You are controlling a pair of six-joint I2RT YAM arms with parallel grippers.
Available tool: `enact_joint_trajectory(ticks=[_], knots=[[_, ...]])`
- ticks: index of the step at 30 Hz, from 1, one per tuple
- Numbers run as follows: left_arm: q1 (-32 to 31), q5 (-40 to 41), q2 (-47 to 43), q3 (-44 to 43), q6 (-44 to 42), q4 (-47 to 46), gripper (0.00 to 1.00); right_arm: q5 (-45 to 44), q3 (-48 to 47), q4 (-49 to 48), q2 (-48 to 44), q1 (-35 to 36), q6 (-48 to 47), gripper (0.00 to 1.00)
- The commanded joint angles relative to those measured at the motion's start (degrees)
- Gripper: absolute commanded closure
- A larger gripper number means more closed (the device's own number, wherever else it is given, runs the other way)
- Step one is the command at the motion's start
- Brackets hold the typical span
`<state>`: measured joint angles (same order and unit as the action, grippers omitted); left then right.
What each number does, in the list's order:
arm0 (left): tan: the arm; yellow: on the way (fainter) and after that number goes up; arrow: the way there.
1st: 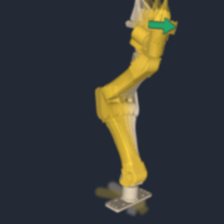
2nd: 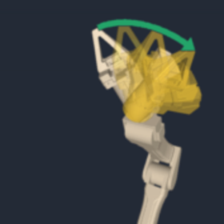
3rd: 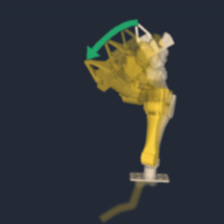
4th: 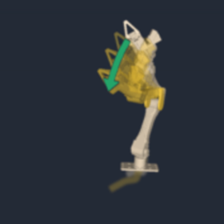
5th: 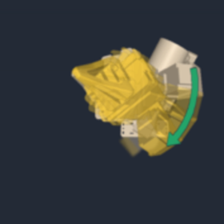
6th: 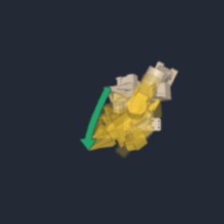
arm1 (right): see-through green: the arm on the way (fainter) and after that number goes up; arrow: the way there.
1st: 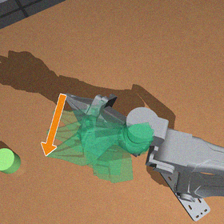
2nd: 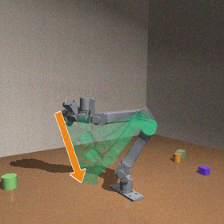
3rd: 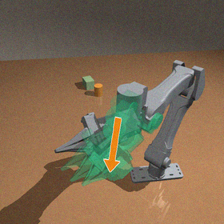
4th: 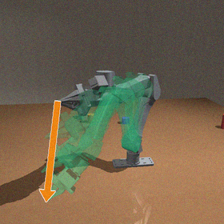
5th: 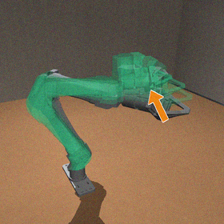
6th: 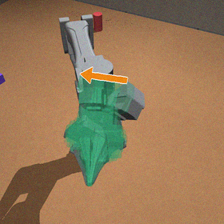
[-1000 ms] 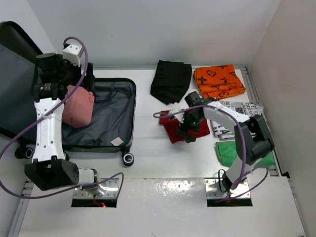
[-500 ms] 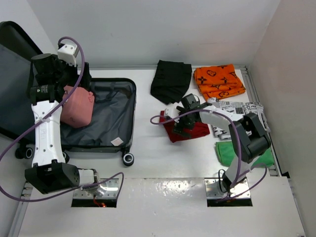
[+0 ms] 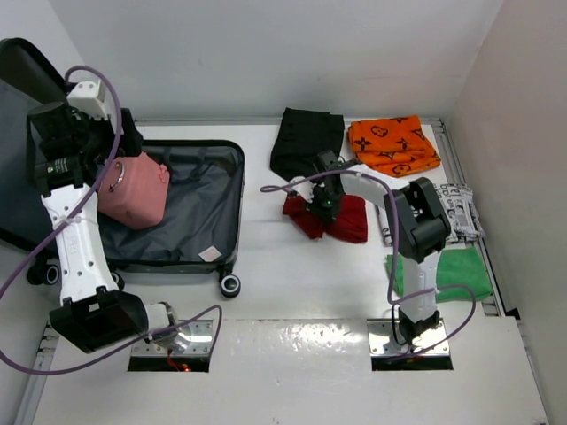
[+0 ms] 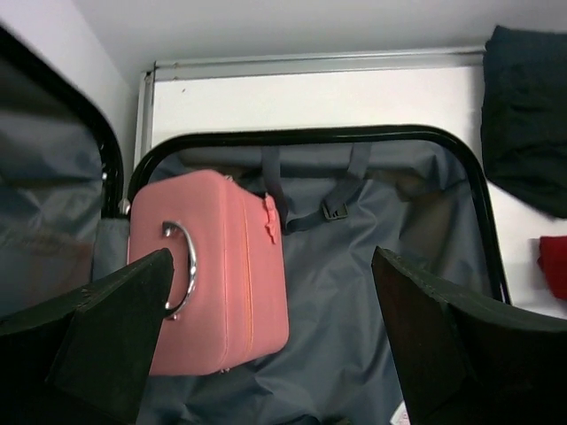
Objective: Pack the luggage
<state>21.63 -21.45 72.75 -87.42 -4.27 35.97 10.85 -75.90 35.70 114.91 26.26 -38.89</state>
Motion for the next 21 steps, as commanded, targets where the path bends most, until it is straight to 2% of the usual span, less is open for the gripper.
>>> enact_joint_trajectory(ticks=[1,2,3,6,7,8,10,16,21], knots=[[4.0,-3.4,-0.9,0.2,5.7,-1.1,0.00,6.0,-6.2,8.7,5.8,0.4,4.6,0.91],[5.0,-3.9,-0.9,0.8,6.6,-1.1,0.00,8.2,-7.1,9.7,5.6,0.9,6.1,0.97],[6.0,-4.6,-0.9,0.8,7.6,-1.1,0.00,11.6,-9.1,10.0,3.8,0.5,9.2,1.00],[9.7,-7.9,-1.5,1.5,11.0,-1.6,0.00,20.8,-13.4,8.3,-1.7,0.7,16.7,1.00],[10.4,-8.5,-1.5,1.5,11.6,-1.6,0.00,22.4,-14.3,5.5,-2.9,0.6,23.5,1.00],[11.8,-9.2,-2.0,2.0,12.5,-1.6,0.00,26.9,-16.5,2.8,-4.8,1.0,25.5,1.00],[13.2,-9.7,-2.6,2.0,13.7,-2.2,0.00,29.3,-17.9,-1.7,-7.1,1.8,33.3,1.00],[18.7,-12.4,-3.2,2.5,18.8,-4.2,0.00,34.8,-19.7,-18.8,-12.5,6.0,48.9,1.00],[21.2,-15.4,-4.9,3.0,22.5,-6.8,0.00,36.6,-19.7,-32.6,-10.5,12.0,57.8,1.00]])
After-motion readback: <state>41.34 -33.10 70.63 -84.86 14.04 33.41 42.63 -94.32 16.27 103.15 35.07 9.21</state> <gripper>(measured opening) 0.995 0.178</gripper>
